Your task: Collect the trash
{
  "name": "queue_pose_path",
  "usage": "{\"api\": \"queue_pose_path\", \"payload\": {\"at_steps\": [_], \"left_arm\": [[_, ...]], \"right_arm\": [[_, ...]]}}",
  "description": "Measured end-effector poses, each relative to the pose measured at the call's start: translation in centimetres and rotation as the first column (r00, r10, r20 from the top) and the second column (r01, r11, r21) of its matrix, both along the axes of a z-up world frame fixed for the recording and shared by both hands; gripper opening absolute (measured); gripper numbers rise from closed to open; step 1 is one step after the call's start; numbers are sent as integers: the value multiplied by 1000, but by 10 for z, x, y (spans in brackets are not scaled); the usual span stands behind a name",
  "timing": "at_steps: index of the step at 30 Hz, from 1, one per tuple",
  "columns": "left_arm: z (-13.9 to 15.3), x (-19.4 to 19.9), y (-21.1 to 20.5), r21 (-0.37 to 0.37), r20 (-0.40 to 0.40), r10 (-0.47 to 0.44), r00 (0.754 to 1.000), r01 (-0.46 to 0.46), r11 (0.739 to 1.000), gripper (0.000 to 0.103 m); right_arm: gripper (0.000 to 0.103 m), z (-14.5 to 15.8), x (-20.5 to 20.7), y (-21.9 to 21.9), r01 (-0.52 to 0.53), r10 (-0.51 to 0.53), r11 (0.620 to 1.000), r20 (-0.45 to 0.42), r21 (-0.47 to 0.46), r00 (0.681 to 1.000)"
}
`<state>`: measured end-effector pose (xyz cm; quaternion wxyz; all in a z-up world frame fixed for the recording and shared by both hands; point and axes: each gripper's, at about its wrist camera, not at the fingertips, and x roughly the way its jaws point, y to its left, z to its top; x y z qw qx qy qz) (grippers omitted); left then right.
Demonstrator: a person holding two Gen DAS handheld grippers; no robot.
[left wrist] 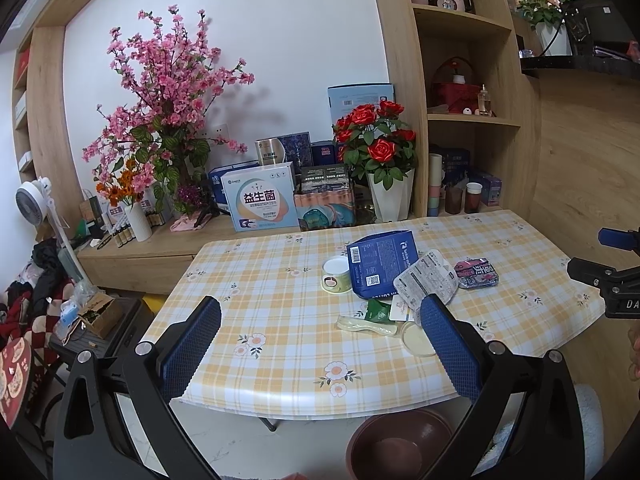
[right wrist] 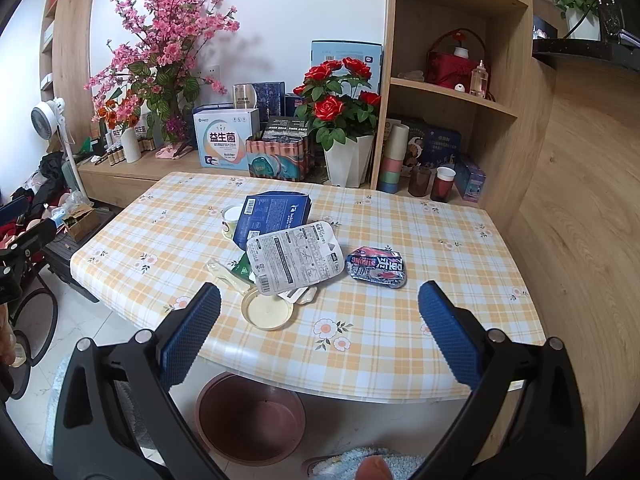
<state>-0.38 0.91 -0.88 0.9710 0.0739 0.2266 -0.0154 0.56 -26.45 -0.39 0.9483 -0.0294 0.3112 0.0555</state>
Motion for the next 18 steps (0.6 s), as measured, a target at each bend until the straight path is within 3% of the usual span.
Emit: {"api": "queue_pose_path", "payload": {"at_steps": [18], "left_arm": [[-5, 2, -2, -1, -2, 5, 1000, -5, 1000, 98]], "right_arm": [[97, -2, -2, 0, -2, 2, 1000, -4, -3, 1000]]}}
